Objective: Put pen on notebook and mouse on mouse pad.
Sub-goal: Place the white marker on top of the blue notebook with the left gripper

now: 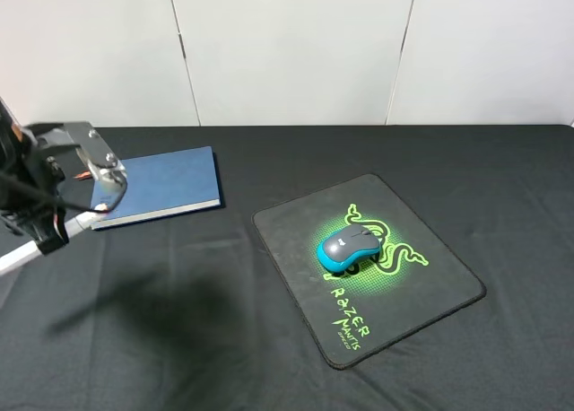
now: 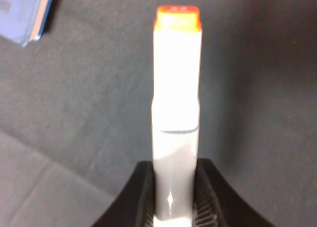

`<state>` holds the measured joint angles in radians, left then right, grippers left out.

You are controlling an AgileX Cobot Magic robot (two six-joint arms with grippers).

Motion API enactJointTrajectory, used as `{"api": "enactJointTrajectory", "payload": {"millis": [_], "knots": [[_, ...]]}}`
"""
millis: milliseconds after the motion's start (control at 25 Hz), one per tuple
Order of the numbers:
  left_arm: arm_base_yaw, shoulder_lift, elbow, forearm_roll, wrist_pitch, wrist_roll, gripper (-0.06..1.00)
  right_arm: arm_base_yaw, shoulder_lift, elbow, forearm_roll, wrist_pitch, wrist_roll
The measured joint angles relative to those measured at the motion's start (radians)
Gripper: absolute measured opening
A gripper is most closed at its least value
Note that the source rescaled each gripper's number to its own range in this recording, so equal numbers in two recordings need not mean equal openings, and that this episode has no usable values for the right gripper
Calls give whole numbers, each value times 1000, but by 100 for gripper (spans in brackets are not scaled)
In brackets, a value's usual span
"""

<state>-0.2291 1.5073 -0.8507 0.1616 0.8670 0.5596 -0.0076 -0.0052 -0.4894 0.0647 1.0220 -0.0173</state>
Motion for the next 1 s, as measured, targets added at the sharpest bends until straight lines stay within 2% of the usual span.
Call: {"api": "enactJointTrajectory", "payload": {"millis": [200, 480, 760, 1000], "knots": [[0, 0, -97, 0, 80, 0, 0, 0, 0, 0, 0, 0, 0], [0, 21, -197, 7, 99, 0, 0, 0, 0, 0, 0, 0, 0], [0, 194, -382, 10, 179, 0, 0, 0, 0, 0, 0, 0, 0], [0, 334, -533, 10, 192, 0, 0, 0, 0, 0, 0, 0, 0]]}}
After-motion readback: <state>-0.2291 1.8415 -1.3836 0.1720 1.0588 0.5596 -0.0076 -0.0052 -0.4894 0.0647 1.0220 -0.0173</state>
